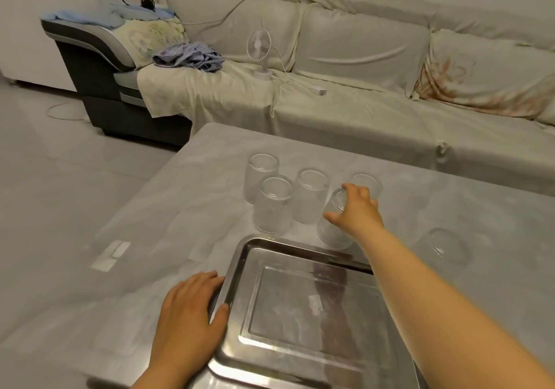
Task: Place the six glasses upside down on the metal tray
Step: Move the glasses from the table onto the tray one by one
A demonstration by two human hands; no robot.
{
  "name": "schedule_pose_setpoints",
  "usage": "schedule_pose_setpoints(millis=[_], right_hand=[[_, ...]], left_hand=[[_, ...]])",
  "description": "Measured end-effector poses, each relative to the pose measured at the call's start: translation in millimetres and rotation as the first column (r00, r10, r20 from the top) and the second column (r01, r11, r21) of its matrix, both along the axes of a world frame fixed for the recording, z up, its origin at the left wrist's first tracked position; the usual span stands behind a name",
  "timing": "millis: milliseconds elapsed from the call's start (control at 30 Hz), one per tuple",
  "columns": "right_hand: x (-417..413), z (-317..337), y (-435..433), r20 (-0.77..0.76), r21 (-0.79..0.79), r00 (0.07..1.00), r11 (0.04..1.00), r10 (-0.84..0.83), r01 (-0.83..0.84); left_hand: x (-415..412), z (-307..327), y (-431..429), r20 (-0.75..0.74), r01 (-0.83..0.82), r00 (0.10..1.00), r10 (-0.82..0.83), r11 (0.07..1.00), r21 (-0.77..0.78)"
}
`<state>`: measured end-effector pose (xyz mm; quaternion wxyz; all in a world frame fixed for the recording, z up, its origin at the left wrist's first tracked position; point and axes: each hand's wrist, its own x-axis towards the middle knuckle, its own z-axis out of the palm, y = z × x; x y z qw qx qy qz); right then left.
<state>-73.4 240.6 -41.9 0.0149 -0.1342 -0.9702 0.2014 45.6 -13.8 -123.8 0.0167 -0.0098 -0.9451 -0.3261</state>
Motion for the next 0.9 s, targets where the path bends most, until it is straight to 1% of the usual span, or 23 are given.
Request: schedule_pose_setpoints(millis=[133,233,300,367,467,533,567,633,767,900], right_hand=[[-3,4,-1,0.042,0.002,0.999,1.0,-0.005,0.005],[3,4,-1,-0.004,-0.016,1.0,1.0,0.001,-0.001],[12,4,0,-0.063,-0.03,0.998,1.0,0.004,-0.006],[23,9,5,-0.159,-0.056,0.987,0.998,0.009,-0.018],[41,25,16,-0.336,-0.143,0.942,0.988,0.001,-0.052],[54,37,26,-0.408,-0.201,0.913,0.977,-0.012,-0.077],[61,42,31,-0.41,-0.224,0.912,0.971,-0.013,-0.087],[79,45,40,-0.349,-0.245,0.937,0.963,0.019,-0.111],[112,31,45,-0.191,-0.148,0.971,0.973,0.146,-0.176],[126,15,46,-0.101,-0.128,0.978,0.973,0.181,-0.193]], left_hand=[[0,0,-1,0.001,0.004,1.0,-0.004,1.0,0.009],[1,1,-3,-0.001,0.004,1.0,-0.004,0.999,0.042],[1,1,-4,-0.009,0.01,1.0,-0.01,0.999,0.048],[2,3,-4,-0.015,0.018,1.0,-0.017,0.999,0.044],[3,5,-3,-0.013,0.019,1.0,-0.019,0.999,0.033],[4,6,-3,-0.008,0.021,1.0,-0.021,0.999,0.03],[4,7,-2,-0.004,0.018,1.0,-0.018,0.999,0.033],[6,10,-1,0.008,0.008,1.0,-0.008,0.999,0.041],[11,14,1,0.029,0.001,1.0,-0.002,0.999,0.041],[16,16,2,0.062,0.003,0.998,-0.005,0.999,0.035]])
